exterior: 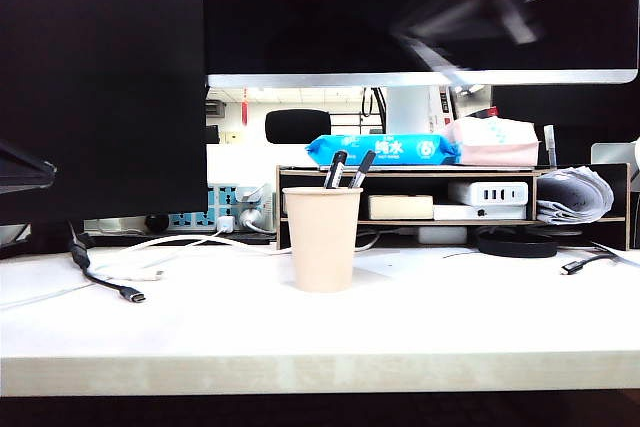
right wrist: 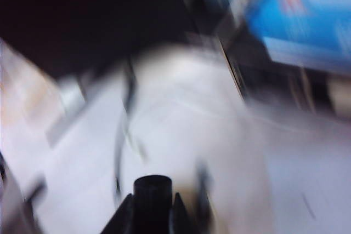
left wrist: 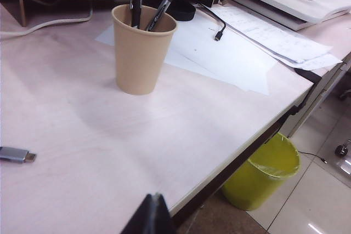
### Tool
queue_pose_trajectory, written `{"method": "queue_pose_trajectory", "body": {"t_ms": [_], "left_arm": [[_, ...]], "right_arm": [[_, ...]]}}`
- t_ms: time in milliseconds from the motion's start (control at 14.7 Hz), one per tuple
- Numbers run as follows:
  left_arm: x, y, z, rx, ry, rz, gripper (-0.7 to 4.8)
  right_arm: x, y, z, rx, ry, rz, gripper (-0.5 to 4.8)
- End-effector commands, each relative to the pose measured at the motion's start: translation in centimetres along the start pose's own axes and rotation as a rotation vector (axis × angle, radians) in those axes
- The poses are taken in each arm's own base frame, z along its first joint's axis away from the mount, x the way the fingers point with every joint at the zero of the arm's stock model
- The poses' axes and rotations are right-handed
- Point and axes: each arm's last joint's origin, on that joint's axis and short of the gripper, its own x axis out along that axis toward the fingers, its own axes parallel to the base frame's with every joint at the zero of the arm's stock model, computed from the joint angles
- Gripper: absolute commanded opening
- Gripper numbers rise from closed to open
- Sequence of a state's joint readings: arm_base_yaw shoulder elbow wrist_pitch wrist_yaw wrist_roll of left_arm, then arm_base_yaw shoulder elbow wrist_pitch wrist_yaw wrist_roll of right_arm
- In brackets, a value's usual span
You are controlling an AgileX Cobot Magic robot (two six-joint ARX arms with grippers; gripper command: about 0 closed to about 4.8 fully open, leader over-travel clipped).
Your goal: Pick up the marker and insert it into the paper cup.
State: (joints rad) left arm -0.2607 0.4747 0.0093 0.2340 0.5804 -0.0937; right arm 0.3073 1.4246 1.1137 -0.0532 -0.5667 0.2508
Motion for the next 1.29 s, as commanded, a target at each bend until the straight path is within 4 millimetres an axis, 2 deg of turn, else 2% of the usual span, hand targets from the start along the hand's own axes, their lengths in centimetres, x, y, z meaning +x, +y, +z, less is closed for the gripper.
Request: {"method": "queue_pose_trajectory", "body": {"t_ms": [68, 272, 612, 816, 1291], "left_arm": [[0.0, 0.0, 0.1, 0.009, -0.006, -0.009, -0.05], [0.0, 0.0, 0.1, 0.008, -0.005, -0.009, -0.05], [0.0, 0.0, 0.0, 0.001, 0.006, -0.007, -0.05], [0.0, 0.0, -0.1, -0.004, 0.013, -0.006, -0.05], [0.0, 0.0, -0.1, -0.004, 0.012, -0.007, -0.05]], "right_arm": [[4.2, 0.6, -0.9, -0.045, -0.122, 0.066, 0.62], [7.3, 0.7, -2.1, -0.073, -0.170, 0.069, 0.48], [9.7, 0.0, -2.7, -0.122, -0.269, 0.116, 0.40], [10.5, -0.3, -3.4, -0.177, -0.264, 0.112, 0.40], [10.9, -0.5, -4.2, -0.243, -0.211, 0.069, 0.41]]}}
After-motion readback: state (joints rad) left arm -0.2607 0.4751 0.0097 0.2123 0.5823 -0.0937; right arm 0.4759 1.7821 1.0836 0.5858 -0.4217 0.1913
